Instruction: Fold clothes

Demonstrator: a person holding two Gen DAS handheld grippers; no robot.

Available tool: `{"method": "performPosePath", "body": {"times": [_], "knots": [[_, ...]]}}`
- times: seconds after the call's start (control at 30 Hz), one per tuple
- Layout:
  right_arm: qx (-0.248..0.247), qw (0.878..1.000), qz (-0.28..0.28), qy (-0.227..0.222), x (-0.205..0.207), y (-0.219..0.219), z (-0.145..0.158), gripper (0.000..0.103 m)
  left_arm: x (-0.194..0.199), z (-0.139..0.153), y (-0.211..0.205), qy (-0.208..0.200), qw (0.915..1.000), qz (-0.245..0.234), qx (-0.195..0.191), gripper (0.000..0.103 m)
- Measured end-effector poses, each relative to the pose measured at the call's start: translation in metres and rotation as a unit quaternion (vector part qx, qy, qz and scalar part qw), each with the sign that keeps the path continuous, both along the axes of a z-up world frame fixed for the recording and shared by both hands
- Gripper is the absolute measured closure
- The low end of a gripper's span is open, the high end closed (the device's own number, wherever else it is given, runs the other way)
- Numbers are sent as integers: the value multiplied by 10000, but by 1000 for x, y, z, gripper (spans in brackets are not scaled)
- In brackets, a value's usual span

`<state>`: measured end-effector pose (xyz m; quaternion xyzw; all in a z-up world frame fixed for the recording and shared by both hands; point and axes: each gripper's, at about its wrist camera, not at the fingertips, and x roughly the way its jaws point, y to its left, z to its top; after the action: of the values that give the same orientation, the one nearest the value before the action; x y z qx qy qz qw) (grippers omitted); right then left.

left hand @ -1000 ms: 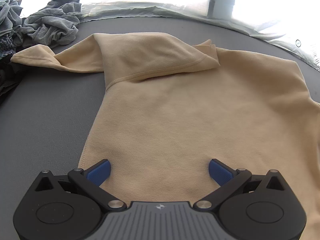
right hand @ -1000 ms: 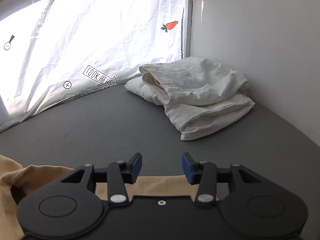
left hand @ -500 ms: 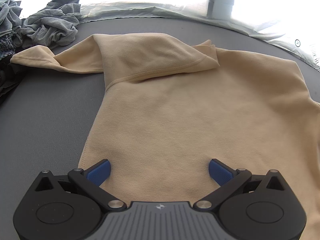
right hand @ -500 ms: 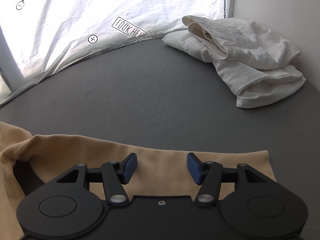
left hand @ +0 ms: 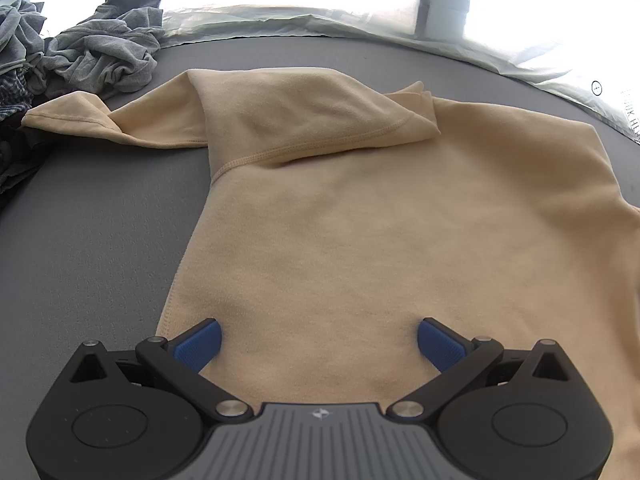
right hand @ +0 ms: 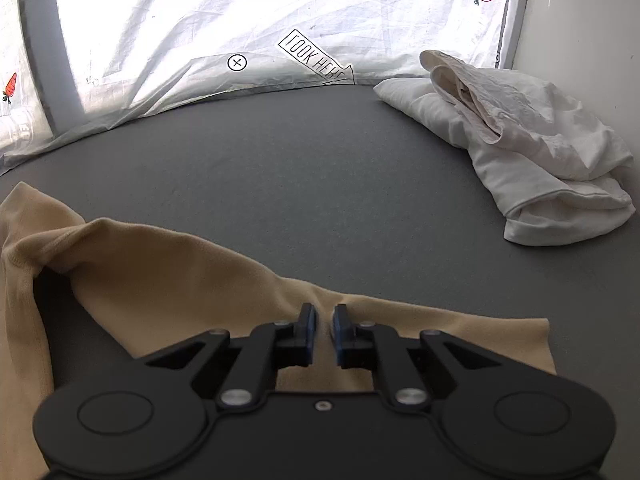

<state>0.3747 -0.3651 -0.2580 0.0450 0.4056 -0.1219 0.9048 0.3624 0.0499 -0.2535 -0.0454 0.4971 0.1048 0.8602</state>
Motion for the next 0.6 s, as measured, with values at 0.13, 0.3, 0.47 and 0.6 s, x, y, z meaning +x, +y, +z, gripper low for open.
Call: {"method": "performPosePath", "body": {"times": [0.13,0.3,0.47,0.6], "knots": [[51,9996,-156,-228,3,-8,8,99,0,0,1,-1,10000,-15,3,0],[-328,9921,-179,-1202,5,-8,52,99,0,0,1,-11,10000,-16,9,0],[-766,9796,-124,-1855,-16,9,85,102,-2,-1,1,-53,10000,-23,19,0],[-723,9906,-181,-1143,-38,14,50,102,-3,-1,1,-100,9999,-21,32,0]]}}
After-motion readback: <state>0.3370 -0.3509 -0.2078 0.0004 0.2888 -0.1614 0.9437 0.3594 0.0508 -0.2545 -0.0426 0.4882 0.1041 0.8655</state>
